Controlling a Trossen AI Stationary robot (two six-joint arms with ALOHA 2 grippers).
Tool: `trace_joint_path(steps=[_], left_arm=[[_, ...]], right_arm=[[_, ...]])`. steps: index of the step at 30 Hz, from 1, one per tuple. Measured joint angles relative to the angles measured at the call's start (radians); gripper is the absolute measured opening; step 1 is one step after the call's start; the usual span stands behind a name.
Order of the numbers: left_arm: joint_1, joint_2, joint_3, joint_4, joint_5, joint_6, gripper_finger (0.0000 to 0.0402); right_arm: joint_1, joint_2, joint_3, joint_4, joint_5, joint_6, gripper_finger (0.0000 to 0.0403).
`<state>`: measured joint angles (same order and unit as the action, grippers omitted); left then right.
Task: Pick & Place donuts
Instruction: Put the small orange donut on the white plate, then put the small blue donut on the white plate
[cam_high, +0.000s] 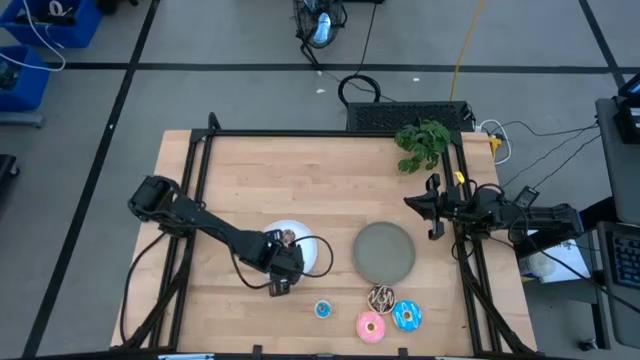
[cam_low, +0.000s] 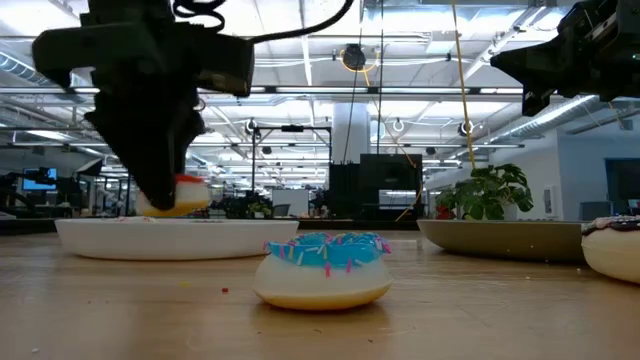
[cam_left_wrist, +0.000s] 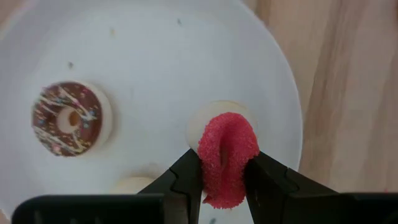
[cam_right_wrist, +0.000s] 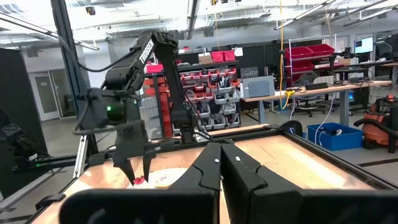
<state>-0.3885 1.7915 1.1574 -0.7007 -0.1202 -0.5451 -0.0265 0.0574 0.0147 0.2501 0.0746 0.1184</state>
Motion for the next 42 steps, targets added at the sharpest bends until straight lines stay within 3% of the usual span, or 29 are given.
trace_joint_path(steps=[13,18,29,37,42], left_arm=[[0.024,0.047,0.0,0.002,0.009,0.014,0.0111],[0.022,0.047,0.0,0.005,0.049,0.009,0.0163],[0.023,0.047,0.0,0.006,0.02,0.005,0.0278],[0.024,0.048,0.069,-0.027,0.021,0.062,0.0307],[0.024,0.048,0.197,-0.057,-0.059,0.091,0.03]], right_arm=[[0.0,0.002,0.0,0.0,0.002,0.0,0.0],[0.0,0.002,0.0,0.0,0.002,0.0,0.0],[0.0,0.002,0.0,0.0,0.002,0.0,0.0],[0.0,0.002,0.0,0.0,0.002,0.0,0.0],[0.0,0.002,0.0,0.0,0.002,-0.003,0.0]])
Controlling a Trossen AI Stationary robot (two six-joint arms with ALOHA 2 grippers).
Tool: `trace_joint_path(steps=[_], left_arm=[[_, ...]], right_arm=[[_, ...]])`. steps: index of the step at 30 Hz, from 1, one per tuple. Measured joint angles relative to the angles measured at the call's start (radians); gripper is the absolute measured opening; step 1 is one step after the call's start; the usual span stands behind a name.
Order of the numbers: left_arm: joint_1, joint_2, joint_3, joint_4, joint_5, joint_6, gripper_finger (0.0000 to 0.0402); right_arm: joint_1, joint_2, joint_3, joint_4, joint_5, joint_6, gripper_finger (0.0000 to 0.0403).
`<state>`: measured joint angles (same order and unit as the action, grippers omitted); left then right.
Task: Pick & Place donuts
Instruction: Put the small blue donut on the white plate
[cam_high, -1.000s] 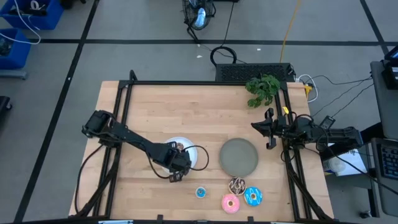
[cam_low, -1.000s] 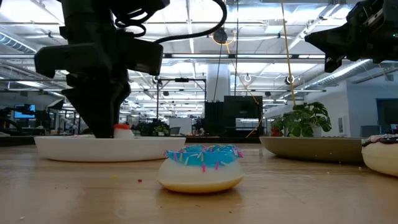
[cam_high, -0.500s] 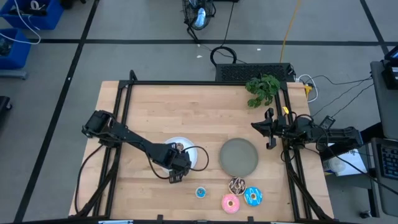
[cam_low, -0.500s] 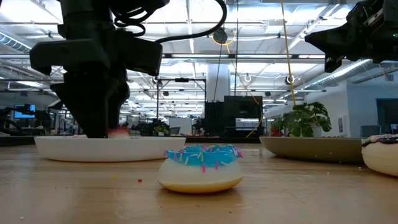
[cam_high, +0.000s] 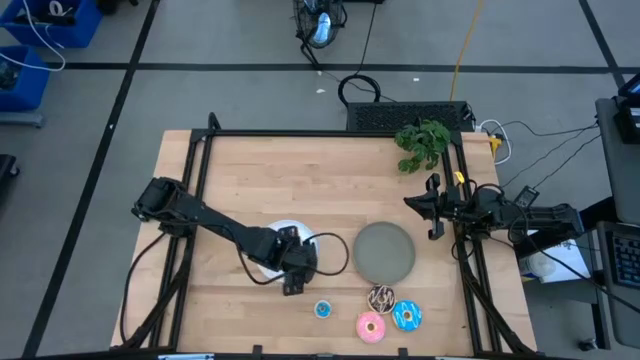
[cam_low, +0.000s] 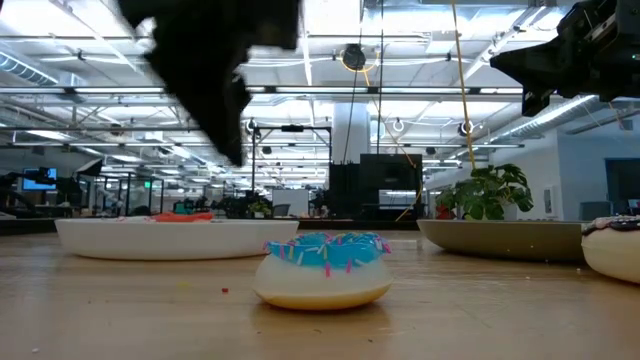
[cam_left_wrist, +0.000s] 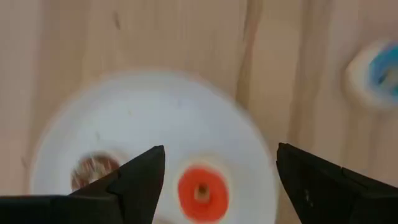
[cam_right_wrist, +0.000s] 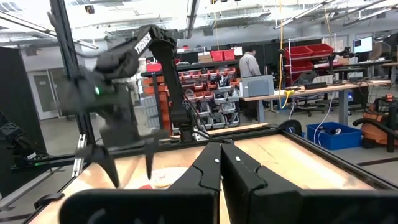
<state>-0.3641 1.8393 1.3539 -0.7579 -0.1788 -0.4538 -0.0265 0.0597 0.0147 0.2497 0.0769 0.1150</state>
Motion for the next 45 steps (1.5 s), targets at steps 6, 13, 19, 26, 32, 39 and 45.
trace_joint_path(steps=[6,13,19,26,32,39,45], left_arm=[[-0.003,0.005,0.129,0.003,-0.009,0.001,0.0246],[-0.053,0.149,0.318,-0.031,0.033,0.129,0.0122],[-0.078,0.325,0.531,-0.131,0.048,0.26,0.0013],[-0.067,0.404,0.618,-0.153,0.083,0.276,0.0015],[-0.059,0.402,0.613,-0.139,0.084,0.273,0.0004],[-0.061,0.402,0.613,-0.191,0.086,0.243,0.0022],[-0.064,0.402,0.613,-0.176,0.084,0.242,0.0007]], right_arm=[[0.0,0.0,0.0,0.0,0.0,0.0,0.0],[0.0,0.0,0.0,0.0,0.0,-0.005,0.0],[0.0,0.004,0.0,0.001,0.0,-0.005,0.0],[0.0,0.006,0.0,0.0,-0.001,-0.004,0.0],[0.0,0.005,0.0,0.0,0.0,-0.005,0.0],[0.0,0.005,0.0,0.0,0.0,-0.008,0.0],[0.0,0.005,0.0,0.0,0.0,-0.008,0.0]])
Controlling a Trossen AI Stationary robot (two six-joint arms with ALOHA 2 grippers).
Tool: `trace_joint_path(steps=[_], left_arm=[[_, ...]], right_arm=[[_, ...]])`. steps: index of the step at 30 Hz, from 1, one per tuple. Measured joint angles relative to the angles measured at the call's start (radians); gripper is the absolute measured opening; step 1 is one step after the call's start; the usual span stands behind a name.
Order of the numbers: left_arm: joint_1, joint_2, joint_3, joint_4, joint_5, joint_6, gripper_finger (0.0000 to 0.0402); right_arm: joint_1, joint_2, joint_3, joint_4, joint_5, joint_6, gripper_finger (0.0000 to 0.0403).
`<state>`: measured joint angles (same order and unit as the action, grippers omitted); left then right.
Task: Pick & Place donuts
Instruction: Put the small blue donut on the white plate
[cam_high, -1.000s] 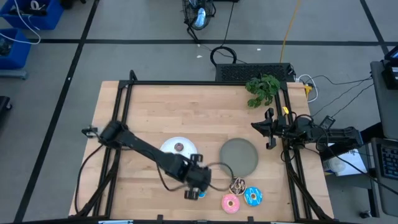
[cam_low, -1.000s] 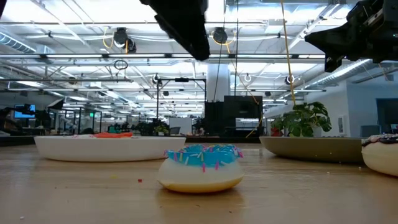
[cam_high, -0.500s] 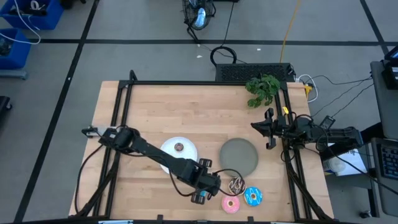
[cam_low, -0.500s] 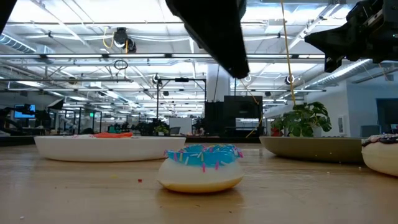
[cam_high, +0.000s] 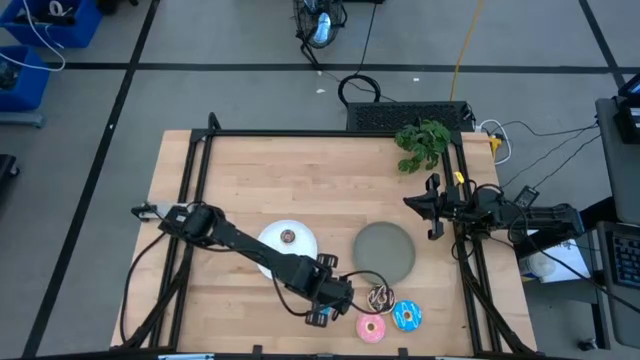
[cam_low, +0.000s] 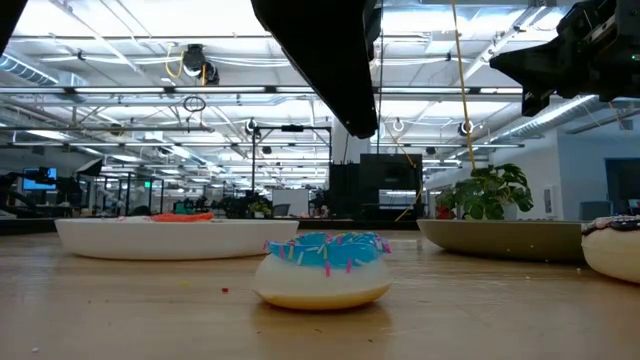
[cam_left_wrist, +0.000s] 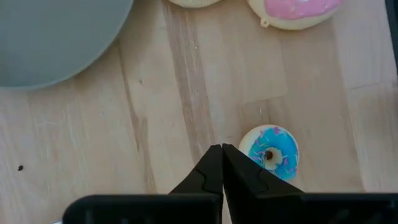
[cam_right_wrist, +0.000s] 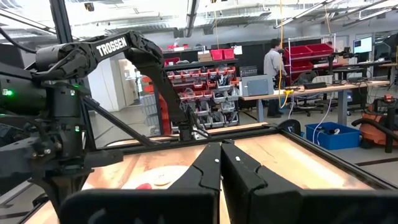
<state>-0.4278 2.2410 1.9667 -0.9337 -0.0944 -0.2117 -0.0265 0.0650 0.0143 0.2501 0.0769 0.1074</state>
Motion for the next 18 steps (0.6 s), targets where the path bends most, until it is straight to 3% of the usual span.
trace_joint_path(steps=[18], left_arm=[[-0.005,0.0,-0.001,0.021,0.032,0.019,0.0023]], right_arm=[[0.0,0.0,0.0,0.0,0.0,0.002,0.0]])
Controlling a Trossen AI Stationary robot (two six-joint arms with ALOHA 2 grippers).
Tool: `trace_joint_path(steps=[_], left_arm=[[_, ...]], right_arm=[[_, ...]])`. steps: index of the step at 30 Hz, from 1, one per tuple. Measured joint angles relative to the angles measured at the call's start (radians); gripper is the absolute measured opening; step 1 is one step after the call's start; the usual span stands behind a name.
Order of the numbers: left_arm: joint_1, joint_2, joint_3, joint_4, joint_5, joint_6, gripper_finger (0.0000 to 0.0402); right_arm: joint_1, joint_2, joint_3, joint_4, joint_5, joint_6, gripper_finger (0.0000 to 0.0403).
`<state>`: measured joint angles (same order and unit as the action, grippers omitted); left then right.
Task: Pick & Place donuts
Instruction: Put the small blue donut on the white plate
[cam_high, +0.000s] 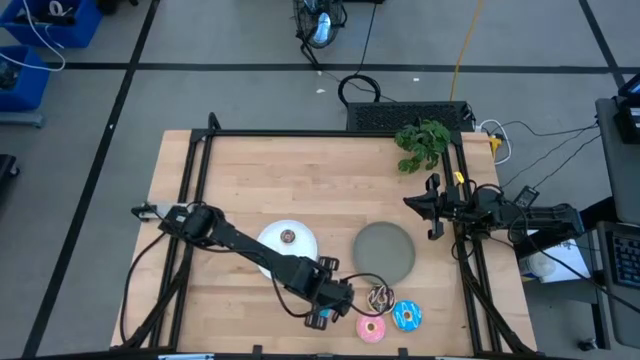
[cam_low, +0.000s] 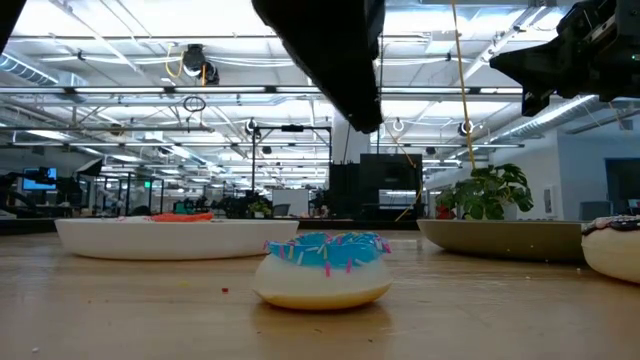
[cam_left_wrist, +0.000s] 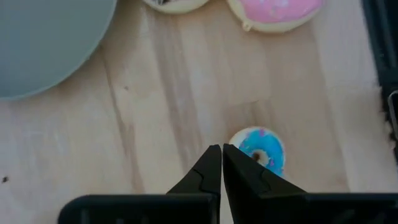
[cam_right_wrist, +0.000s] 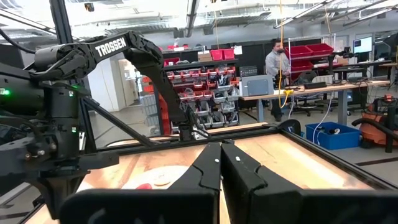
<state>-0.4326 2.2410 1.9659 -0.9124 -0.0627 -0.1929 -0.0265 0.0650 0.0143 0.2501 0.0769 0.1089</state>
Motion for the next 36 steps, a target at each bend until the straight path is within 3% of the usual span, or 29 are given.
trace_joint_path(steps=[17,29,36], left_arm=[[-0.005,0.0,0.0,0.038,0.028,0.004,0.0024],[-0.027,0.0,0.0,0.104,0.055,-0.078,0.0024],[-0.076,0.0,0.0,0.153,0.036,0.12,0.0026]], right_arm=[[0.0,0.0,0.0,0.0,0.0,0.002,0.0],[0.0,0.0,0.0,0.008,0.0,0.002,0.0],[0.0,0.0,0.0,0.008,0.0,0.002,0.0]])
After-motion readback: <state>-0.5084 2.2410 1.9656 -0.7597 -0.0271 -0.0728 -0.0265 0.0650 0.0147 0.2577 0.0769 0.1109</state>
